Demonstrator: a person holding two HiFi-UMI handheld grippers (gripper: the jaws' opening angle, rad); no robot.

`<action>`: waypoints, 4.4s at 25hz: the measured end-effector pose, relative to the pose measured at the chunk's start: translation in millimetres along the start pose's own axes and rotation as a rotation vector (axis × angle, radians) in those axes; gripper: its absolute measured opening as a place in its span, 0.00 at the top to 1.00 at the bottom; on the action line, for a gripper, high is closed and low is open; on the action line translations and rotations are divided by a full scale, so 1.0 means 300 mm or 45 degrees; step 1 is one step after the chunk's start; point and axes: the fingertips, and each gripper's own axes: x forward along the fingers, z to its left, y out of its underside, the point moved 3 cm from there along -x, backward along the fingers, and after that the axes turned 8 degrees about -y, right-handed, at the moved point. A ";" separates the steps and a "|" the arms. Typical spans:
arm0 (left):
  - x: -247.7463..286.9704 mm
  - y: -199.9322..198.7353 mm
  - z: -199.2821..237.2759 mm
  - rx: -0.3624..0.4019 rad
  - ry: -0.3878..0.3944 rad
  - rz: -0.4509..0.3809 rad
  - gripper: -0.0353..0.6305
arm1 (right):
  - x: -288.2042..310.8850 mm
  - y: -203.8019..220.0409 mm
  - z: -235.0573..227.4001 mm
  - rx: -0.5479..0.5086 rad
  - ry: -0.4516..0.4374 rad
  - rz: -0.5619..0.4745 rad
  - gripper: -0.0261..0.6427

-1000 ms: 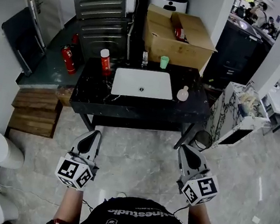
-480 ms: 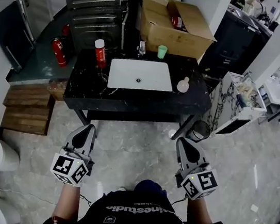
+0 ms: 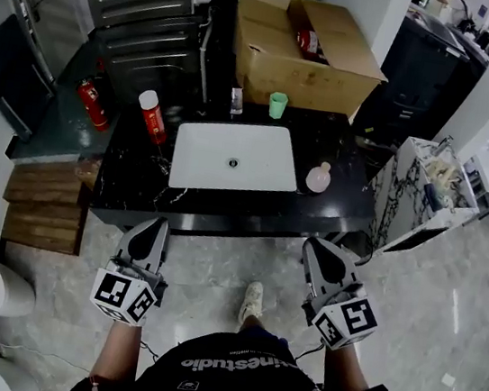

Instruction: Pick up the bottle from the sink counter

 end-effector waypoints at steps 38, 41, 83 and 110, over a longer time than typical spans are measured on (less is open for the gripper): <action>1.087 0.111 -0.140 -0.030 0.358 0.150 0.93 | 0.426 0.359 -0.872 0.156 0.359 0.286 0.70; 1.133 0.157 -0.185 -0.005 0.407 0.193 0.93 | 0.451 0.459 -0.932 0.165 0.384 0.367 0.64; 0.928 0.004 0.183 0.053 0.112 0.101 0.93 | 0.806 -0.025 -0.599 -0.057 -0.041 0.253 0.73; 0.852 -0.087 0.283 0.054 0.049 0.006 0.93 | 0.817 -0.077 -0.484 -0.101 -0.033 0.240 0.73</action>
